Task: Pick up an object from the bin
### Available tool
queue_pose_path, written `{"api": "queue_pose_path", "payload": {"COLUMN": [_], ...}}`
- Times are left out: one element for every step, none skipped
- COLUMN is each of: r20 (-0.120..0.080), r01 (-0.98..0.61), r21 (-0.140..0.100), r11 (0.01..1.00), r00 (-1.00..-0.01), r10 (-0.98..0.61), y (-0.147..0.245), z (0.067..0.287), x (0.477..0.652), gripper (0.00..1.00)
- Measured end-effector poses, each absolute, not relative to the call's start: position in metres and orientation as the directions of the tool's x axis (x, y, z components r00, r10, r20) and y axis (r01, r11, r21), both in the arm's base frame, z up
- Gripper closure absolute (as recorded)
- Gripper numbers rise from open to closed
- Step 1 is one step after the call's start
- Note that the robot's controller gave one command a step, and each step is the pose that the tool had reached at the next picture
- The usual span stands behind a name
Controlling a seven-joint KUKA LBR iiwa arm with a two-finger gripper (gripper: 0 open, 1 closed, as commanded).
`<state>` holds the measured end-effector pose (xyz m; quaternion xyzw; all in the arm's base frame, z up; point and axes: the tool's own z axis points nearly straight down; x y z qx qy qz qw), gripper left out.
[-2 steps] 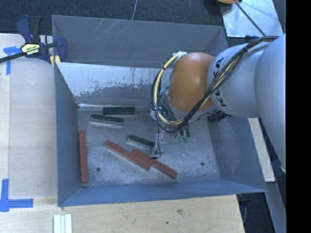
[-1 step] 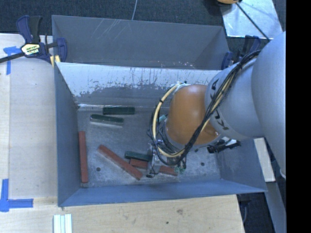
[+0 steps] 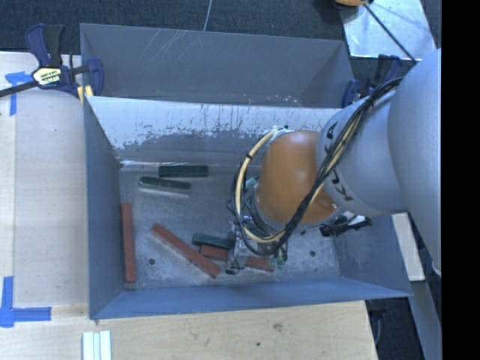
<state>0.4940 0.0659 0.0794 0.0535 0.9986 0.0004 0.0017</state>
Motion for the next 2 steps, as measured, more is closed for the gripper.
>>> {"api": "queue_pose_path", "payload": {"r20": [0.001, -0.001], "r01": [0.084, 0.102], "r21": [0.0, 0.001], "r11": [0.996, 0.995], "r00": [-0.996, -0.995], "r10": [0.084, 0.102], "y": [0.072, 0.068], "z": [0.101, 0.139], "x": [0.504, 0.493], "gripper": [1.0, 1.0]}}
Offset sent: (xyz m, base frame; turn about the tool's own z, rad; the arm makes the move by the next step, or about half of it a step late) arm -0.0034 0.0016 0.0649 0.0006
